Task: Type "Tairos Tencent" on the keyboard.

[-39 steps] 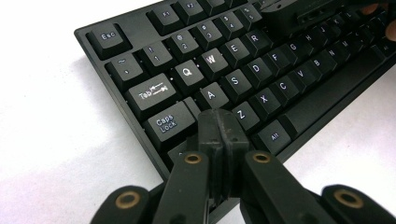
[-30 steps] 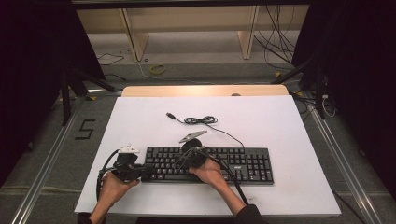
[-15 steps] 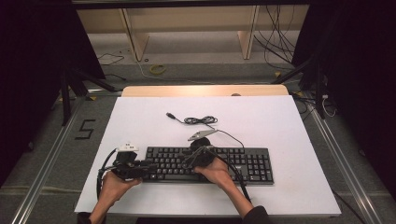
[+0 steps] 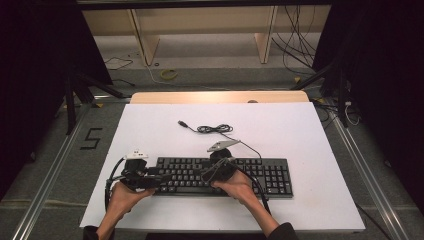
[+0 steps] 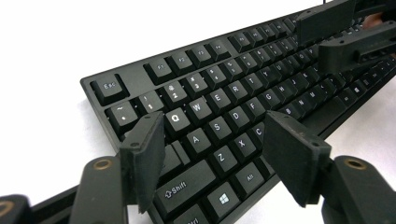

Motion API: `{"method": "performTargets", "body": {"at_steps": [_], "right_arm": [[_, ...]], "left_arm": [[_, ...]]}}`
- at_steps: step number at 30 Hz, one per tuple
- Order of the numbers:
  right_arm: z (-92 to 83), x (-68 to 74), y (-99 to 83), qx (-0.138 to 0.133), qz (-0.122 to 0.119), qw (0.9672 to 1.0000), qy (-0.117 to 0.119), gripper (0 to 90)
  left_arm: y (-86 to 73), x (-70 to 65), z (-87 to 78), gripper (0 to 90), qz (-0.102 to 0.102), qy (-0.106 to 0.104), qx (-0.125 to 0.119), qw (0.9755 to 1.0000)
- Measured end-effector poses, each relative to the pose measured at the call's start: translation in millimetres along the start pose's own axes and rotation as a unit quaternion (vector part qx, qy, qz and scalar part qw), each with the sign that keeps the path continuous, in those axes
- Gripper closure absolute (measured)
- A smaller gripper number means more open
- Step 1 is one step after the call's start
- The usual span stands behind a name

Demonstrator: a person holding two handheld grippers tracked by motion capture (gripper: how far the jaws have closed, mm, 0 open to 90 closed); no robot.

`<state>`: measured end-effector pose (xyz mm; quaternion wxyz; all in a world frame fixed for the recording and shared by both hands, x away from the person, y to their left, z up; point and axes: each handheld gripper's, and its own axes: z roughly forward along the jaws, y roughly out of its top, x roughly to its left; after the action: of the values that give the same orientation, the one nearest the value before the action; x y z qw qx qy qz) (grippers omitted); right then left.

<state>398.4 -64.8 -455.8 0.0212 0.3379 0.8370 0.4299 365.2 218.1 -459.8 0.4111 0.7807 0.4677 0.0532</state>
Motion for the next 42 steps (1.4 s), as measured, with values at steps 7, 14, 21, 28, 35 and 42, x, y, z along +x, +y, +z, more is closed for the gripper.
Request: {"method": "performTargets", "body": {"at_steps": [7, 14, 21, 28, 35, 42], "right_arm": [[-8.7, -1.3, -3.4, -0.006, 0.007, 1.0000, 0.004, 48.9], [-14.9, 0.0, -6.2, -0.012, 0.005, 0.9999, 0.008, 45.3], [-20.0, 0.8, -9.7, -0.013, 0.006, 0.9999, 0.010, 42.4], [-26.0, 0.9, -15.7, -0.018, 0.006, 0.9998, 0.008, 39.1], [-32.9, 2.6, -19.3, -0.029, 0.009, 0.9994, 0.015, 37.9], [-36.7, 5.8, -22.9, -0.032, 0.006, 0.9993, 0.016, 37.8]], "left_arm": [[2.8, -2.1, 2.2, 34.5, 0.008, -0.006, -0.005, 0.9999], [7.2, -3.5, 4.2, 31.7, 0.009, -0.009, -0.014, 0.9998], [12.7, -4.2, 8.4, 30.8, 0.016, -0.011, -0.014, 0.9997], [17.5, -6.3, 16.3, 31.9, 0.023, -0.011, -0.008, 0.9997], [21.5, -5.3, 20.1, 33.2, 0.027, -0.011, -0.003, 0.9996], [25.2, -5.2, 25.5, 39.3, 0.033, -0.007, 0.009, 0.9994]]}}
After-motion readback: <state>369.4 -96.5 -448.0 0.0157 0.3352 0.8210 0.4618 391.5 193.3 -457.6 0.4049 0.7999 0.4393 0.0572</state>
